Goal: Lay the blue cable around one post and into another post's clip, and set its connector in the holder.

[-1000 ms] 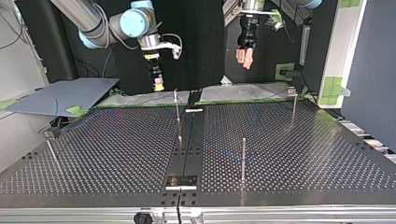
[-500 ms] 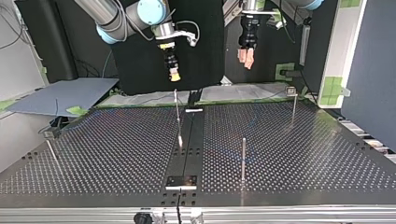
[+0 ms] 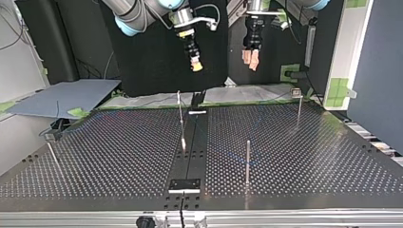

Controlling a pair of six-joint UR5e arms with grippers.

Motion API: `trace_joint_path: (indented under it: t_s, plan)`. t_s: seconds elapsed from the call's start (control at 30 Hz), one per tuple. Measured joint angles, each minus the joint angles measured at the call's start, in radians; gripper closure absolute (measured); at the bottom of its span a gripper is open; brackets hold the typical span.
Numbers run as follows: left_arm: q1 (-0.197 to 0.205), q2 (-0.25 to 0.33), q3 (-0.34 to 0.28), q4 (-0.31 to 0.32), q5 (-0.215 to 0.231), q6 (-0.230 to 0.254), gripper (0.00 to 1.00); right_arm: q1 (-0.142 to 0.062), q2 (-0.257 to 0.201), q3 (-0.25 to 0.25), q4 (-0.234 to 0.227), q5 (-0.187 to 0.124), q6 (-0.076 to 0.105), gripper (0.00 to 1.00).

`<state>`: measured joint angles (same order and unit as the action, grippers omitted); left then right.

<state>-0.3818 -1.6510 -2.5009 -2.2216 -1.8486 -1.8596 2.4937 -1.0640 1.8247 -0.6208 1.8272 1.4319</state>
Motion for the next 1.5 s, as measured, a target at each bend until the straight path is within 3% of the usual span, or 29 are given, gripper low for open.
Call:
trace_joint_path:
  t_s: [0.37,0.63,0.73,0.9,1.2,1.4,1.5]
  plan:
    - [0.004,0.0,0.001,-0.002,0.002,-0.006,0.0,0.087,-0.012,0.013,-0.021,0.085,0.039,0.01]
    - [0.003,0.0,0.001,-0.004,0.004,-0.006,0.0,0.146,-0.063,0.067,-0.063,0.145,0.077,0.01]
    - [0.003,0.0,0.001,-0.005,0.004,-0.006,0.0,0.157,-0.084,0.088,-0.084,0.166,0.088,0.01]
    - [0.003,0.0,0.001,-0.006,0.004,-0.005,0.0,0.131,-0.123,0.128,-0.123,0.178,0.088,0.01]
    - [0.004,0.0,0.001,-0.006,0.003,-0.005,0.0,0.049,-0.197,0.211,-0.186,0.119,0.042,0.01]
    - [0.004,0.0,0.001,-0.006,0.004,-0.003,0.0,0.0,-0.165,0.237,-0.178,0.105,0.005,0.01]
    - [0.004,0.0,0.001,-0.006,0.004,-0.003,0.0,-0.015,-0.138,0.23,-0.167,0.104,0.001,0.01]
